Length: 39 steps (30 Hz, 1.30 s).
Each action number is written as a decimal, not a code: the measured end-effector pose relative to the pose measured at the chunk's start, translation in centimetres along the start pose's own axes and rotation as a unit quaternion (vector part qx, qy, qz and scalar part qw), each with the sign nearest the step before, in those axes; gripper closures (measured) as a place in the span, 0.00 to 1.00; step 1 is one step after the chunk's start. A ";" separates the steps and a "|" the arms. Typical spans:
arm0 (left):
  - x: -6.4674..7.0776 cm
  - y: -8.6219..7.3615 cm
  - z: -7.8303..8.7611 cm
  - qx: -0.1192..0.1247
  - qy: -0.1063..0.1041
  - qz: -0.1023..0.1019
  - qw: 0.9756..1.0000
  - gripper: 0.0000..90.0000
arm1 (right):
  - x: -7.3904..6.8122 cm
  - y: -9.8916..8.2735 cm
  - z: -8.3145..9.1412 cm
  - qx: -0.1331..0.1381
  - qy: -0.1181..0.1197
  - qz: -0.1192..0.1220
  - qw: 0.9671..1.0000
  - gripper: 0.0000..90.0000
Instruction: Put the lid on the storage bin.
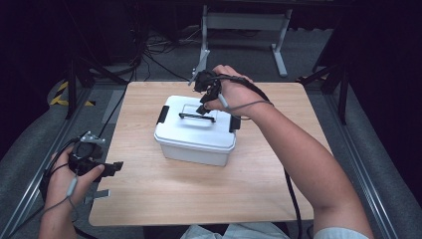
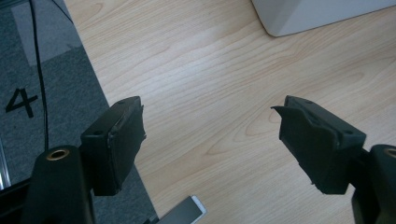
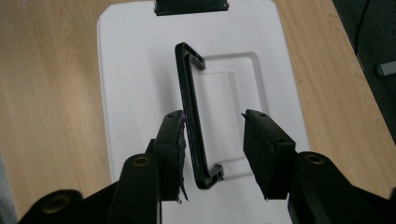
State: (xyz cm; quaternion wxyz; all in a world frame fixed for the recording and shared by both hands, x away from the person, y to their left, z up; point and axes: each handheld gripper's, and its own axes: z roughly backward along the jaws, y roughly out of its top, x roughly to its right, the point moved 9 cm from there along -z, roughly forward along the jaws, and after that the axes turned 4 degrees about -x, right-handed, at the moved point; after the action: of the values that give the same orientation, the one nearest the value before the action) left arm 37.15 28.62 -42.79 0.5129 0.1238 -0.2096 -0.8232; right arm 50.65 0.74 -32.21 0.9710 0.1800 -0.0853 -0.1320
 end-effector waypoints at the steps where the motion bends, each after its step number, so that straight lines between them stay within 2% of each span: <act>1: 0.0 0.0 0.0 -0.001 0.000 -0.001 1.000 0.25 | 0.1 -0.2 0.3 0.002 -0.002 -0.002 1.000 0.65; 5: 0.2 0.2 0.0 0.000 -0.002 0.000 1.000 0.25 | 0.2 -1.1 1.7 0.021 -0.006 -0.017 1.000 0.63; 6: 0.3 0.2 -0.1 -0.001 -0.003 0.000 1.000 0.25 | 0.4 -1.8 2.4 0.030 -0.008 -0.027 0.999 0.62; 12: 0.7 0.4 -0.3 -0.006 -0.004 -0.005 1.000 0.25 | 0.9 -3.9 3.8 0.040 -0.016 -0.048 0.998 0.61; 13: 0.7 0.4 -0.4 -0.005 -0.006 -0.004 1.000 0.24 | 1.2 -5.1 4.6 0.045 -0.021 -0.058 0.997 0.61; 17: 0.6 0.4 -0.7 -0.007 -0.008 -0.002 1.000 0.23 | 2.2 -8.0 6.1 0.056 -0.031 -0.086 0.994 0.60; 23: 0.6 0.8 -0.8 -0.004 -0.011 -0.008 1.000 0.22 | 3.9 -12.2 7.6 0.061 -0.045 -0.126 0.989 0.59; 24: 0.6 0.8 -0.8 -0.004 -0.011 -0.008 1.000 0.21 | 3.9 -12.2 7.6 0.061 -0.045 -0.126 0.989 0.59; 28: 0.5 1.2 -1.2 -0.005 -0.012 -0.009 1.000 0.21 | 4.7 -14.4 8.2 0.064 -0.050 -0.153 0.985 0.58; 33: 0.4 2.1 -1.4 -0.001 -0.013 -0.010 1.000 0.21 | 5.5 -16.9 8.6 0.064 -0.059 -0.175 0.981 0.55; 39: 0.5 2.7 -2.0 -0.004 -0.017 -0.011 1.000 0.20 | 6.0 -20.0 8.5 0.051 -0.063 -0.209 0.974 0.45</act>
State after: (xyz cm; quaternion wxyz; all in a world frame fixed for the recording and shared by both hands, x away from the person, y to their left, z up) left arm 39.96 26.66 -43.30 0.5005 0.1097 -0.2140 -0.8317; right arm 50.04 -21.74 -31.15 0.9039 0.2347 -0.1137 -0.3390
